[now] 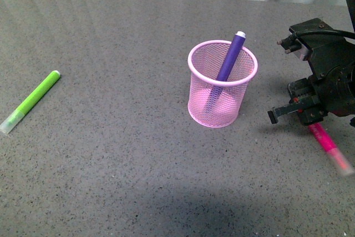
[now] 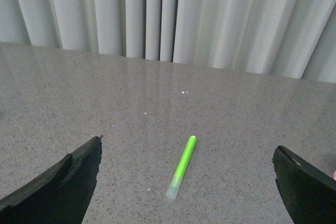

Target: Insert purple and pink pens into pink cup

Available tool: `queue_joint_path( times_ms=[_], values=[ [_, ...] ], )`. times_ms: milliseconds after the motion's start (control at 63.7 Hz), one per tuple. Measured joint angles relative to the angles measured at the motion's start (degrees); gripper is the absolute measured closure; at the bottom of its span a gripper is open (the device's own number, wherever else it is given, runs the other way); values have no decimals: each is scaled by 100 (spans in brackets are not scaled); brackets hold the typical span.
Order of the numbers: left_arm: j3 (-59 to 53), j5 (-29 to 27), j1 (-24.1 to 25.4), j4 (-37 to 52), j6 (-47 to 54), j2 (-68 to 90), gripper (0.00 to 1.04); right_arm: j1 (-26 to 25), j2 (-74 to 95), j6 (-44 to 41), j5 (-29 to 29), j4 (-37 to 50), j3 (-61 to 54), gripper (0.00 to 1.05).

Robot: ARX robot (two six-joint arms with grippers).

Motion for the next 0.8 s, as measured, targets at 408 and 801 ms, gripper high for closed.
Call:
queue_joint_path(
  times_ms=[408,801],
  values=[
    [0,2,0,0,0,0,8,48,-903,535,131,-15,382,96],
    [0,0,0,0,0,0,8,1010,-1569,2275,573,-42,1773,96]
  ],
)
